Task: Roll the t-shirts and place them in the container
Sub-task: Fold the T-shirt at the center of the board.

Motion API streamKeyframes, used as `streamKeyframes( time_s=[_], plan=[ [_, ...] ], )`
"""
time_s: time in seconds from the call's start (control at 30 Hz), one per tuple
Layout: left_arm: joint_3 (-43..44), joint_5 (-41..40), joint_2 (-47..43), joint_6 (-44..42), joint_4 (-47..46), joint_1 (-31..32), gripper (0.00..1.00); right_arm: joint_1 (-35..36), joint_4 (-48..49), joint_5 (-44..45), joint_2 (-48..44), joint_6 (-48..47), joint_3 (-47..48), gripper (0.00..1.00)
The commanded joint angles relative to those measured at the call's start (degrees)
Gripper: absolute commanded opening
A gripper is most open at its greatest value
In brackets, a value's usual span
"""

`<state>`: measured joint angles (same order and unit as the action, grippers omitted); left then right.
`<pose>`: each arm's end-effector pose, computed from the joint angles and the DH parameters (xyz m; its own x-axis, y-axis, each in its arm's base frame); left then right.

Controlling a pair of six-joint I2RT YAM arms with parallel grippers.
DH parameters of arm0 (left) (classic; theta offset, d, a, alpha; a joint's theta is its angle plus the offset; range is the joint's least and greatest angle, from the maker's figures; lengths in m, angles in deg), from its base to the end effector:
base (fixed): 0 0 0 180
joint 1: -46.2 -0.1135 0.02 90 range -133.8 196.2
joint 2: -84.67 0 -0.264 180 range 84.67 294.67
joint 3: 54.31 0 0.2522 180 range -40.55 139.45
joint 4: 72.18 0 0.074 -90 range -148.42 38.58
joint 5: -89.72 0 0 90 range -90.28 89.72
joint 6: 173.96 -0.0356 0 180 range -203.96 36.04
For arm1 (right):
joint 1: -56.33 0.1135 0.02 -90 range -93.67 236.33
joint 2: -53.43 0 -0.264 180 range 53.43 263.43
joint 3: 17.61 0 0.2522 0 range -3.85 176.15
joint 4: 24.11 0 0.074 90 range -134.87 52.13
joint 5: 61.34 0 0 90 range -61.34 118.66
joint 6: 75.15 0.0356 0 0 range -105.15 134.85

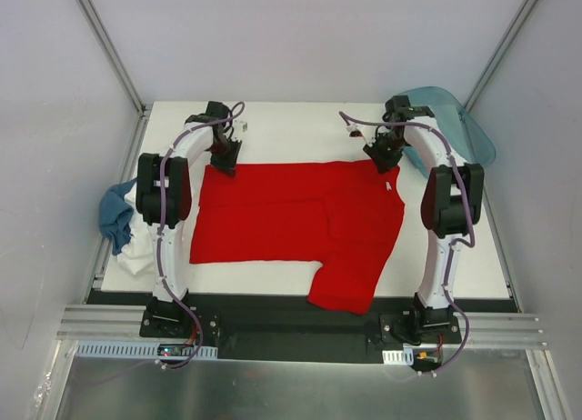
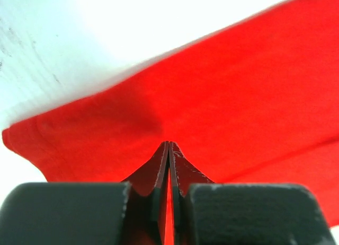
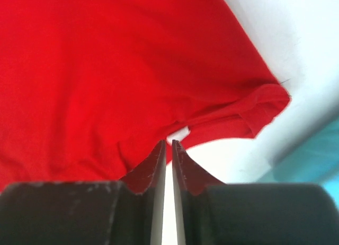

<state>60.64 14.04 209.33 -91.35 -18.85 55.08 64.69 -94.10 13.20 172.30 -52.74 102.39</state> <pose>0.4609 -0.0809 0.1914 -0.8398 0.2574 -0.4780 0.3715 0.9145 -0.1603 0.4326 0.0732 0.2486 -0.1343 -0.9203 -0.3673 -0.9428 0.2328 -0.2386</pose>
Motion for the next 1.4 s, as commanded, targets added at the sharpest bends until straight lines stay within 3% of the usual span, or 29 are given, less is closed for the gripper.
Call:
streamKeyframes(
  time_s=[0.0, 0.27, 0.53, 0.7, 1.0, 1.13, 1.23, 1.37],
  plan=[
    [3.14, -4.13, 2.42, -1.3, 2.35, -0.8, 0.0, 0.17, 4.8, 7.99, 6.01, 8.0, 3.27, 0.08],
    [7.79, -6.59, 8.14, -2.8, 2.53, -1.85, 0.0, 0.17, 8.33, 13.79, 14.1, 8.8, 11.44, 0.05],
    [10.78, -7.82, 10.77, -1.83, 2.53, -2.2, 0.0, 1.31, 12.71, 23.28, 21.22, 2.3, 15.84, 0.04],
    [16.13, -8.17, 13.23, -2.62, 2.7, -2.82, 0.0, 2.01, 14.91, 24.51, 24.21, 0.53, 18.74, 0.03],
    [25.62, -9.58, 18.16, -4.99, 2.88, -2.82, 0.0, 2.98, 20.36, 24.17, 25.36, 0.26, 20.06, 0.03],
    [27.92, -8.71, 14.32, -4.56, 2.88, -2.82, 0.02, 2.98, 21.51, 22.07, 19.24, 4.83, 20.24, 0.04],
    [27.58, -7.13, 6.86, -3.42, 2.88, -2.73, 0.14, 3.06, 21.6, 16.53, 11.59, 8.52, 15.86, 0.14],
    [24.24, -3.88, -3.61, -2.62, 3.23, -2.73, 0.55, 4.47, 20.11, 7.58, -7.88, 9.76, 5.41, 0.28]
  ],
)
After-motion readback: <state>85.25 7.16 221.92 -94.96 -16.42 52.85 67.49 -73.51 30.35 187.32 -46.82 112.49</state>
